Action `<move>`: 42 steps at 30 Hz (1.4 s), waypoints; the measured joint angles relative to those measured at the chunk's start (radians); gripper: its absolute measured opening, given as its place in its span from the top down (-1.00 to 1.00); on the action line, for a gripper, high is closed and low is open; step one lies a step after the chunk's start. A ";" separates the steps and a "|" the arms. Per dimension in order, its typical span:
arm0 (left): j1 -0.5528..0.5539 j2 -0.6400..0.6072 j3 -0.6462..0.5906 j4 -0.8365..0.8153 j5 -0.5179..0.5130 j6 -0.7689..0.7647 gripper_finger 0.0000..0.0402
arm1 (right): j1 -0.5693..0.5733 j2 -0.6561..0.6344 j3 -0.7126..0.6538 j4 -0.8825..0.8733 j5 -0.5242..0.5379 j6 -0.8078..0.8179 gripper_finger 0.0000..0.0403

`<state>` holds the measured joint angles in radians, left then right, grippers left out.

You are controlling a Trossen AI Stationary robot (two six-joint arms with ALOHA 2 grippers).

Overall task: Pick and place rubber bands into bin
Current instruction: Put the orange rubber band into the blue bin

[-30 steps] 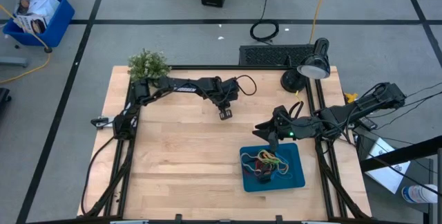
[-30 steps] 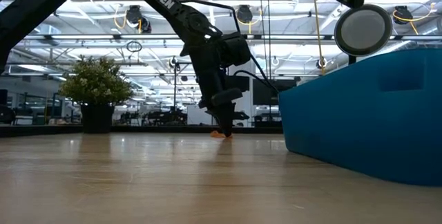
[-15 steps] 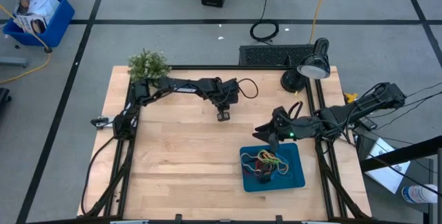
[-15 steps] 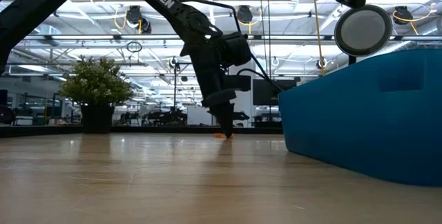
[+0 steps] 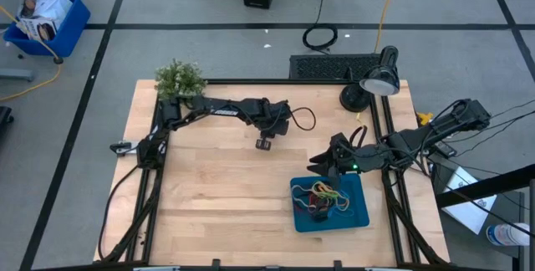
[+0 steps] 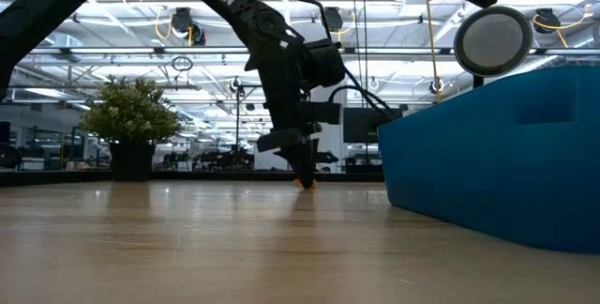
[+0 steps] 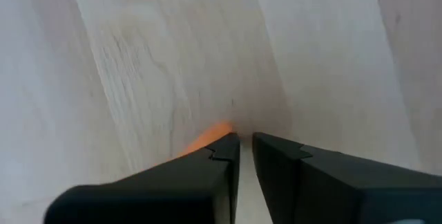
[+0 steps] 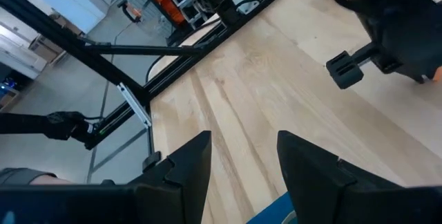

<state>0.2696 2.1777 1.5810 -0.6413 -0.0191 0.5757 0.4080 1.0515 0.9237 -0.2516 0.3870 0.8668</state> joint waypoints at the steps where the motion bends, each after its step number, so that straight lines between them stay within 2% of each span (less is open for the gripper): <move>1: -0.005 0.000 0.000 0.002 -0.025 0.022 0.73 | 0.000 0.000 0.000 0.000 0.000 0.000 0.20; 7: -0.037 0.000 -0.002 0.075 -0.136 0.115 0.54 | 0.000 0.000 0.000 -0.006 0.000 -0.049 0.20; 11: -0.044 0.000 -0.001 0.150 -0.171 0.127 0.41 | 0.000 0.000 0.000 -0.013 0.000 -0.053 0.20; 20: -0.026 0.000 -0.001 0.044 -0.166 0.130 0.32 | 0.000 0.000 0.000 -0.014 -0.003 -0.084 0.20; 26: 0.002 0.001 -0.001 0.066 -0.149 0.121 0.32 | 0.000 0.000 0.000 -0.014 -0.004 -0.099 0.21; 33: 0.036 0.012 0.002 0.076 -0.021 0.114 0.32 | 0.000 0.000 0.000 -0.014 -0.028 -0.096 0.20; 42: 0.025 0.013 0.002 0.067 -0.038 0.120 0.32 | 0.000 0.000 0.000 -0.013 -0.028 -0.095 0.20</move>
<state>0.2943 2.1910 1.5829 -0.5744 -0.0570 0.6959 0.4076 1.0515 0.9237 -0.2645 0.3592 0.7720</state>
